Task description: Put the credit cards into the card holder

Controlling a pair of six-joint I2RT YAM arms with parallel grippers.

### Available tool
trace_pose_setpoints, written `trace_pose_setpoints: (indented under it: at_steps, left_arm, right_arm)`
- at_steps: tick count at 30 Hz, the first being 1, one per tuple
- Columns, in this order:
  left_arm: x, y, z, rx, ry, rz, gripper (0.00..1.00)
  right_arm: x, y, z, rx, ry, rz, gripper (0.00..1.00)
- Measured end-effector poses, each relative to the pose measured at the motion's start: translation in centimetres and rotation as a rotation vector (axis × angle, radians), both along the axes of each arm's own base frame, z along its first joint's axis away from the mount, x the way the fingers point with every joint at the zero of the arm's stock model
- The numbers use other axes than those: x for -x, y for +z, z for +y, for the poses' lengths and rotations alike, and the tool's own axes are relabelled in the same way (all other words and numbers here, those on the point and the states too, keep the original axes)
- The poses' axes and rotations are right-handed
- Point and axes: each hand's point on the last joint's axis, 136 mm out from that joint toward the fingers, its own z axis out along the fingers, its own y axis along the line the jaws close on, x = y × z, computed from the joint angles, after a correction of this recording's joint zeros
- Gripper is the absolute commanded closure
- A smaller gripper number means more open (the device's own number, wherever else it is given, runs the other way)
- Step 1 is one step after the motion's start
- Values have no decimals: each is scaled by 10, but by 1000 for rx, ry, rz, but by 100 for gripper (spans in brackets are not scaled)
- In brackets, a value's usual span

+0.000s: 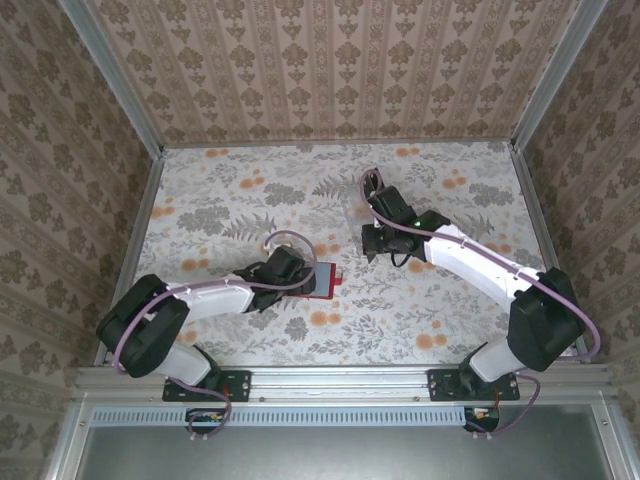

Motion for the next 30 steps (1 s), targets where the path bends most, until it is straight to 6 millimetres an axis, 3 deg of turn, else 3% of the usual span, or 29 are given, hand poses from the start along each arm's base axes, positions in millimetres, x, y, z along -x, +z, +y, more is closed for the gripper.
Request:
trace_pose_setpoints:
  at_steps: [12,20,25,30]
  left_arm:
    - [24,24,-19,80,-2,-29,0]
    - [21,23,15,-42,85,-16,0]
    - [11,20,40,-94,135,1,0]
    - [6,20,48,-123,122,-2,0]
  right_arm:
    - [6,-5,3,-33,11,7,100]
    - [14,-2,22,-203,23,14,100]
    - [25,-15,40,-325,17,50,100]
    - [38,-17,72,-406,48,60,100]
